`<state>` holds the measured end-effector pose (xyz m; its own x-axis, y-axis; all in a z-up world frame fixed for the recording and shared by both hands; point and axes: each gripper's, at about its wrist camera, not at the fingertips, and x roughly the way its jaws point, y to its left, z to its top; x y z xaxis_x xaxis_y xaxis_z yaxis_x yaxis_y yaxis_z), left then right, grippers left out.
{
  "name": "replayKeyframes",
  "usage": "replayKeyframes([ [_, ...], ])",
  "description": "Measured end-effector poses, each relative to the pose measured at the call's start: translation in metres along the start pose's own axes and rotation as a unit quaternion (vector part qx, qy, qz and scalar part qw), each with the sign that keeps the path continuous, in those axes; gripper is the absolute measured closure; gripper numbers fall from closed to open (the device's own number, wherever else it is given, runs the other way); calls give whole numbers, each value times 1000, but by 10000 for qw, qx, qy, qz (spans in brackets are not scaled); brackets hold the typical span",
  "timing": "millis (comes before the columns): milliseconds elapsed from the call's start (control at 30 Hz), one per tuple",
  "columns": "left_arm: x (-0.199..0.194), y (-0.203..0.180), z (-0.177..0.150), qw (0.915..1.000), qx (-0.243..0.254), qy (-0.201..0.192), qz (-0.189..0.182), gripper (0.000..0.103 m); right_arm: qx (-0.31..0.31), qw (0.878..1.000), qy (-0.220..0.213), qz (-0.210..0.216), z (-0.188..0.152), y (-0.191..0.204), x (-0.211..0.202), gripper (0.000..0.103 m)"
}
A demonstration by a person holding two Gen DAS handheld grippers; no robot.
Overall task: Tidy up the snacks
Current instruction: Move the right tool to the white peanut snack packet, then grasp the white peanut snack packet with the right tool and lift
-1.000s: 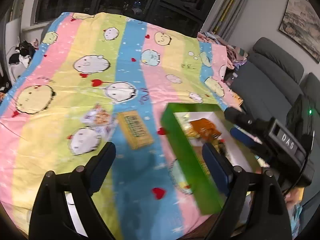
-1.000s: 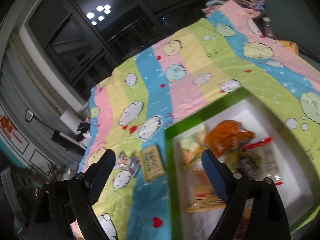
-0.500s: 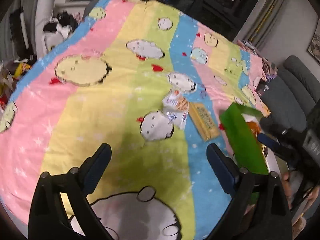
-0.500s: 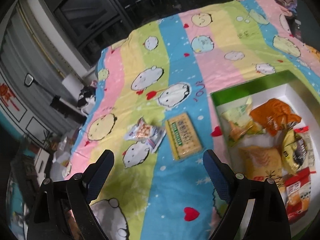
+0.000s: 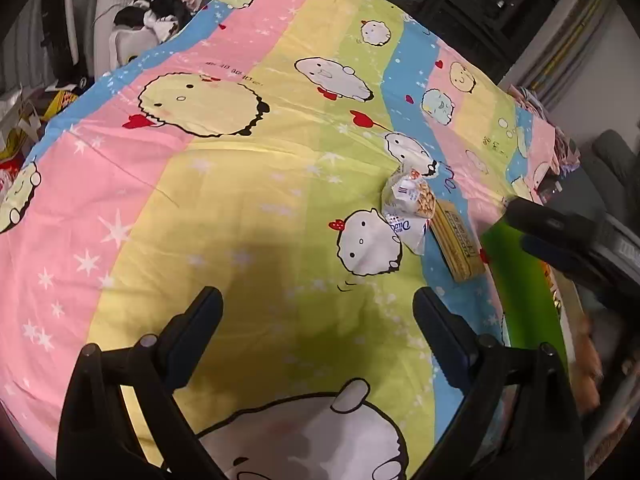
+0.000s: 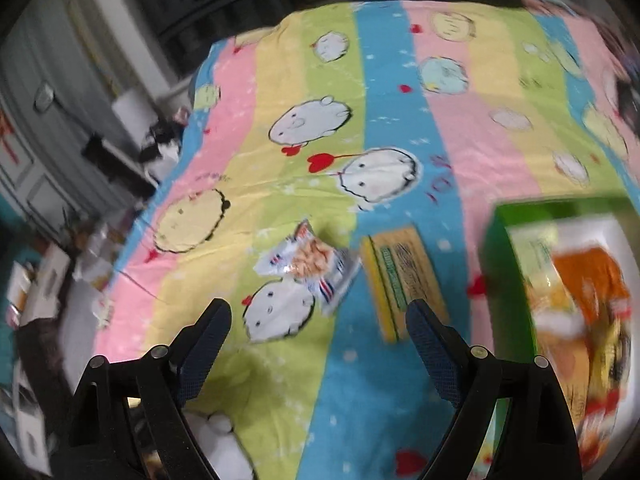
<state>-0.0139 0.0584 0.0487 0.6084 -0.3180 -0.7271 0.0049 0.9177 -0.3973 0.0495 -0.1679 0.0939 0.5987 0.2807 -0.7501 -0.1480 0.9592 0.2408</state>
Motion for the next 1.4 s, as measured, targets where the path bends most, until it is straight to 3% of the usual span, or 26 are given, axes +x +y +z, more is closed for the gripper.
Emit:
replayKeyframes([
  [133,2,3,1,9999,-13,16,156,7,374,9979,481,-221,18,7,40,13],
  [233,2,4,3,9998,35,38,170,7,679,9966,347,-312,26,7,54,13],
  [333,4,4,3,9992,92,11,388,7,777,9938,513,-615,35,9,76,13],
  [433,6,5,4,9987,120,69,490,7,756,9935,646,-556,38,11,90,13],
  [533,6,10,5,9989,-1,87,462,7,610,9925,710,-782,38,16,100,14],
  [700,5,11,6,9989,-67,113,459,7,598,9898,1055,-749,33,18,120,24],
  [767,4,12,7,9989,-81,110,440,7,576,9885,1134,-812,31,17,124,42],
  [900,4,12,7,9989,-121,112,436,7,528,9905,1114,-616,27,16,114,49],
  [1067,4,14,8,9987,-188,134,455,7,162,9941,1011,-359,12,24,77,50],
  [1233,5,22,9,9978,-383,179,501,7,-553,9908,1194,-327,-26,36,41,50],
  [1400,4,22,8,9978,-409,187,494,7,-796,9856,1454,-323,-59,38,37,50],
])
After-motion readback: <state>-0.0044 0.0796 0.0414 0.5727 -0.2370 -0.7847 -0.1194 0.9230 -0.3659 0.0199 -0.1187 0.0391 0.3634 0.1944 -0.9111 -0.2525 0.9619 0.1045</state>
